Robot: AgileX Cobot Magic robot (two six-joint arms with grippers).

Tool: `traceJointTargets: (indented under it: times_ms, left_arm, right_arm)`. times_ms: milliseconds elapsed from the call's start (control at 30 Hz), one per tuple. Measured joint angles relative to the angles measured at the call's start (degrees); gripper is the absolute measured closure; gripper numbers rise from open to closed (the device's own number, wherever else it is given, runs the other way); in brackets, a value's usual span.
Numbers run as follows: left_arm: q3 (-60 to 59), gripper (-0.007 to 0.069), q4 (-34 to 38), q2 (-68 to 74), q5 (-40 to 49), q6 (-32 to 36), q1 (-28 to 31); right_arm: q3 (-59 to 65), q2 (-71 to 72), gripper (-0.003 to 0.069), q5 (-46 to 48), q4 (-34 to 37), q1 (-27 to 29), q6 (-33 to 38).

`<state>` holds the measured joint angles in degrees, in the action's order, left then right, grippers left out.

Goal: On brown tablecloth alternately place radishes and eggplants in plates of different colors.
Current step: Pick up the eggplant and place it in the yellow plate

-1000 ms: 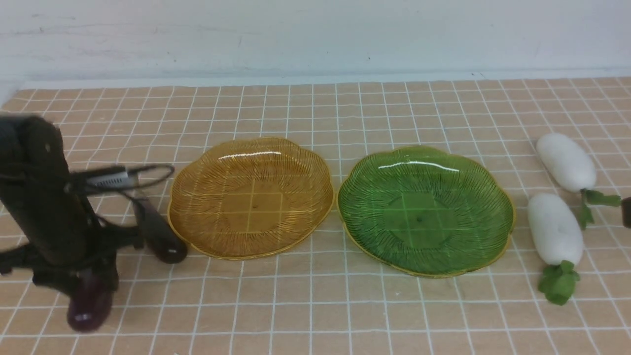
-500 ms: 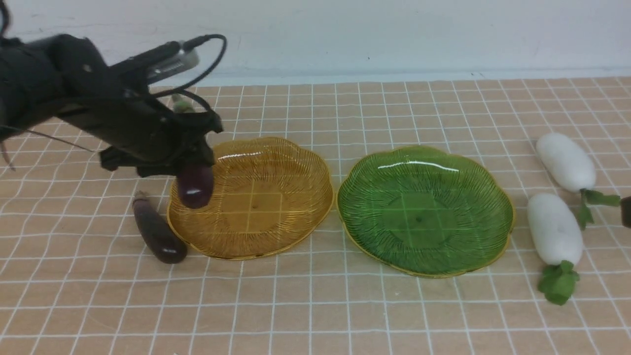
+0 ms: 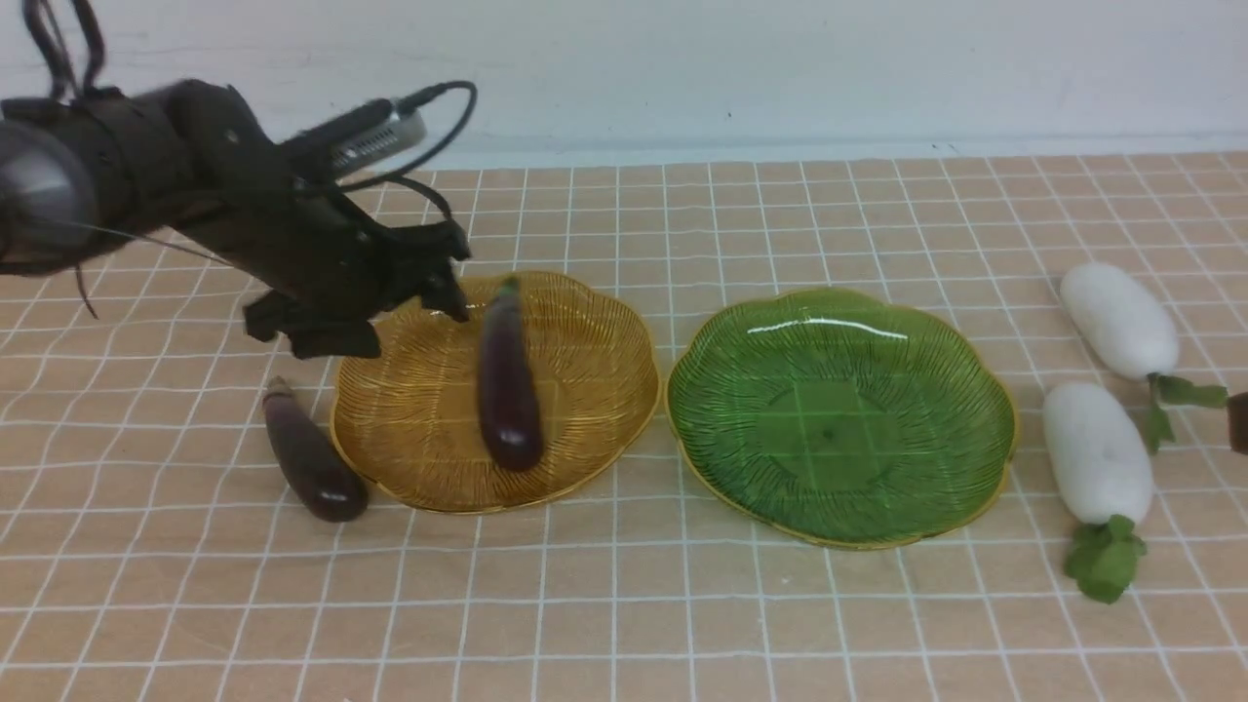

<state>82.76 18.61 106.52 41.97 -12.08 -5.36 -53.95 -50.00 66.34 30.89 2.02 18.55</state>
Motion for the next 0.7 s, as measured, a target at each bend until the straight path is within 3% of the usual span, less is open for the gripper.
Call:
traceJointTargets:
  times_ms: [33, 133, 200, 267, 333, 467, 700]
  left_arm:
    - [0.55, 0.0174, -1.32, -0.29, 1.9, -0.74, 1.32]
    - [1.21, 0.0478, -4.15, -0.57, 7.21, -2.46, 7.71]
    - [1.21, 0.0587, -4.77, -0.29, 9.4, -2.46, 11.13]
    - [1.24, 0.0612, -4.83, 0.33, 10.11, -2.03, 12.29]
    - [1.24, 0.0606, -4.74, 1.46, 10.05, -0.72, 12.24]
    - [1.24, 0.0504, -4.56, 4.26, 9.58, 0.56, 11.6]
    - [1.24, 0.0214, -3.44, 7.14, 6.97, 0.81, 11.31]
  right_arm:
    - [0.0, 0.0, 0.0676, 0.36, 0.0, 0.0, 0.0]
    - [0.0, 0.0, 0.0676, 0.7, 0.0, 0.0, 0.0]
    - [0.0, 0.0, 0.0676, 0.7, 0.0, 0.0, 0.0]
    - [0.0, 0.0, 0.0676, 0.7, 0.0, 0.0, 0.0]
    - [0.0, 0.0, 0.0676, 0.77, 0.0, 0.0, 0.0]
    - [0.0, 0.0, 0.0676, 0.83, -0.05, 0.0, 0.0]
    - [0.0, 0.0, 0.0676, 0.87, -0.05, 0.0, 0.0]
